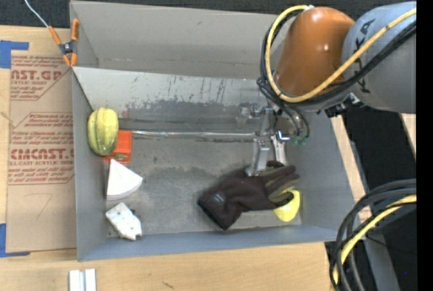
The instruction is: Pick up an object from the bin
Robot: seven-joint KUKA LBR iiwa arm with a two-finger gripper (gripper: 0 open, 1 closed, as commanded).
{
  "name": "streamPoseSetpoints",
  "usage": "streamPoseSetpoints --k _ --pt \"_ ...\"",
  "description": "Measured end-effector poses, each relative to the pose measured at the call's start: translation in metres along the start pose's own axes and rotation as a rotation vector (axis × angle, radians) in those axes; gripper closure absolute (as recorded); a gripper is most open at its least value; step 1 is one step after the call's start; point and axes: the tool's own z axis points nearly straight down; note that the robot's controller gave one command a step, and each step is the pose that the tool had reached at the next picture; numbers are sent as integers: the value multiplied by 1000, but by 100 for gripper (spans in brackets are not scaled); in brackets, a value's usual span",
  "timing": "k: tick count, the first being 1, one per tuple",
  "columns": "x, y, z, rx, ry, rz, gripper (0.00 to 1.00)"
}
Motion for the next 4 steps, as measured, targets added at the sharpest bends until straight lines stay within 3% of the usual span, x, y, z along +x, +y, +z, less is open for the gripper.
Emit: streamPoseSetpoints --k 1,2,3,4 --pt "-2 0 -5 0 -8 0 0" --pt "15 -27 69 -1 -8 65 0" --pt "30 -37 120 -1 -8 29 100" --pt "30 -37 120 -1 -8 29 100"
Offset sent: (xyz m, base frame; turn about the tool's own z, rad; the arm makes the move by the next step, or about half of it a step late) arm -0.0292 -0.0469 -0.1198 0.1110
